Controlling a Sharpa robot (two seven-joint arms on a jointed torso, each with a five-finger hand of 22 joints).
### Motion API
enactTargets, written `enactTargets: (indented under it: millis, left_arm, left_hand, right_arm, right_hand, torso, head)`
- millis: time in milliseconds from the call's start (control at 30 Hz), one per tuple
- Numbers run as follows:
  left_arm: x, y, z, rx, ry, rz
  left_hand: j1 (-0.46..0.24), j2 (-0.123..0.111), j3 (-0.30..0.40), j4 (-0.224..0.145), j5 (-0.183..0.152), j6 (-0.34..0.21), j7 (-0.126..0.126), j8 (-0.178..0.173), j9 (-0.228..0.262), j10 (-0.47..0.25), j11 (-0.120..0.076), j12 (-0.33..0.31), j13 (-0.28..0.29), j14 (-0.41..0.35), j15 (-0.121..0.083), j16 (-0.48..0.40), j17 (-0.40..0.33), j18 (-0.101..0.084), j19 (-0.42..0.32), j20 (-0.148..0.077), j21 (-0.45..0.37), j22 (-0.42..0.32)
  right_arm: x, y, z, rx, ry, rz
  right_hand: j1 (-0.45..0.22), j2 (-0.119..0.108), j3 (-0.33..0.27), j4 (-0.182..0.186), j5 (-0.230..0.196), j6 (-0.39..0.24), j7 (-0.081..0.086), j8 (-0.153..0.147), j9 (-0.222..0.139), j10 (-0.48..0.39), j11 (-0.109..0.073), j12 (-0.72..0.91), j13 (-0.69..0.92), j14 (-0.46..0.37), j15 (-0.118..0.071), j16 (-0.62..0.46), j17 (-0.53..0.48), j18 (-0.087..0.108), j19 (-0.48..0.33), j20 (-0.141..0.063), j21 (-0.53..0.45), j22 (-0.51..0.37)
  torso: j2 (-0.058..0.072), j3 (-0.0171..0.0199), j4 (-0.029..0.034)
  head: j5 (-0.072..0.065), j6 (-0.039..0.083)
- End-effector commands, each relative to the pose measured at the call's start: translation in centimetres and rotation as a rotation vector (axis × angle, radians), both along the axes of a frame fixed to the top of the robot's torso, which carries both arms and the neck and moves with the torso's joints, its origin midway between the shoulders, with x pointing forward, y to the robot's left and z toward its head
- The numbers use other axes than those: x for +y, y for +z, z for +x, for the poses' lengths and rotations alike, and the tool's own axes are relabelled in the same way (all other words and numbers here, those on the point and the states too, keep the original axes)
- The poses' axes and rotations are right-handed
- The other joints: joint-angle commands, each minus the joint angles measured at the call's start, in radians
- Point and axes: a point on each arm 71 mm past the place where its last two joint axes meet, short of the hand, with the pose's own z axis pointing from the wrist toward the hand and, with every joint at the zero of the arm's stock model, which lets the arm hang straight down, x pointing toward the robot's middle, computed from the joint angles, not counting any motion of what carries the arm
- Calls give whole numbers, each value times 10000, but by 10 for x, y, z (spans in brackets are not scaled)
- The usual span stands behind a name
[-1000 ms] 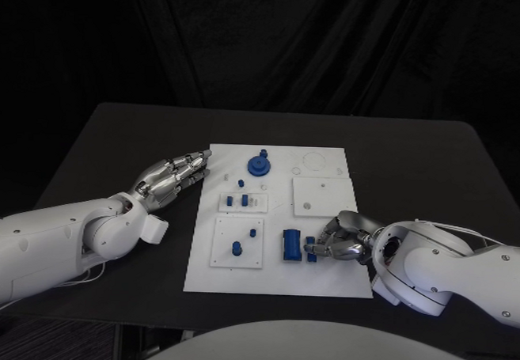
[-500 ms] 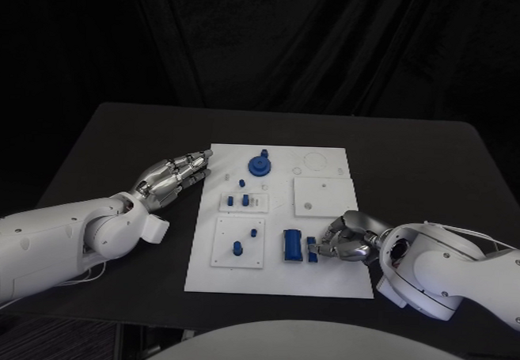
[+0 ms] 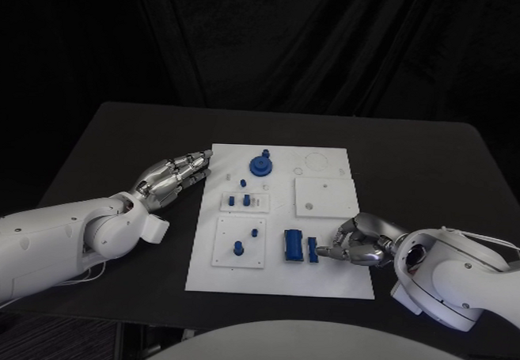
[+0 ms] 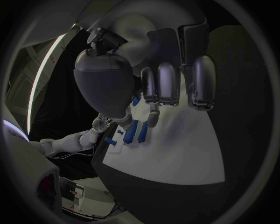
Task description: Assemble the parts on the task board
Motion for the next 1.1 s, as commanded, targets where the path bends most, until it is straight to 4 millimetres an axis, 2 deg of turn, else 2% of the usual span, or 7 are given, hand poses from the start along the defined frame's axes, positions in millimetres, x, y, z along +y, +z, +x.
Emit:
enactTargets:
  millis: [33,200,333,400,767,1100]
  left_arm:
    - [-2,1,0,-82,-12,-152]
    - [-1,1,-1,-81,0,-143]
    - [-1,1,-1,-72,7,-132]
    - [-1,1,-1,-70,4,-131]
    - [-3,1,0,-72,-26,-149]
    - [-3,0,0,-60,-41,-152]
  left_hand:
    - [30,21,-4,-68,44,20,62,40,16,10,28,42,9,4,20,-17,-14,-83,-8,95,50,-3]
    - [55,39,25,-103,76,25,68,41,16,17,32,54,10,6,21,-16,-14,-72,-2,107,54,3]
    - [63,46,36,-115,86,36,71,43,18,23,32,63,12,6,20,-16,-13,-67,-2,110,54,2]
    - [67,47,40,-121,90,33,72,43,17,20,32,56,11,4,20,-17,-14,-66,-2,111,54,1]
    - [76,51,50,-135,101,33,74,43,17,19,32,53,10,7,20,-16,-13,-63,-1,114,54,2]
    - [87,53,61,-152,110,26,76,42,16,15,32,48,8,6,22,-16,-14,-59,-1,119,54,1]
  right_arm:
    - [1,-3,-4,327,366,-386]
    - [2,-6,-4,455,452,-480]
    - [3,-8,-4,510,442,-508]
    - [3,-10,-4,539,352,-538]
    - [4,-12,-2,409,31,-480]
    - [7,-14,-1,389,36,-469]
  right_hand:
    - [300,35,-38,-22,-50,-16,-114,293,233,1039,-119,26,2630,812,-118,58,1348,37,598,-96,53,2272]
    - [480,16,-48,-32,-49,-9,-160,474,380,1039,-163,26,2630,798,-154,34,1278,41,589,-131,38,2265]
    - [613,-13,-54,-41,-49,-31,-177,537,438,1039,-180,26,2630,796,-171,30,1271,43,585,-149,31,2262]
    - [823,-81,-71,-50,-50,-54,-195,608,505,1039,-198,26,2630,794,-189,29,1269,46,579,-170,21,2258]
    - [904,-97,-81,-42,-50,-58,-202,639,532,1039,-205,26,2630,781,-196,1,1196,52,567,-178,-3,2249]
    - [889,28,-69,-14,-50,-41,-208,664,549,1039,-211,26,2630,757,-202,-44,1082,71,534,-186,-76,2223]
  torso:
    - [6,0,-4]
    - [16,-1,12]
    - [21,13,-3]
    - [17,4,-5]
    - [13,4,-4]
    - [16,4,-3]
  head:
    - [5,-1]
    - [13,-1]
    - [25,-1]
    - [4,-1]
    - [-22,-1]
    - [24,-1]
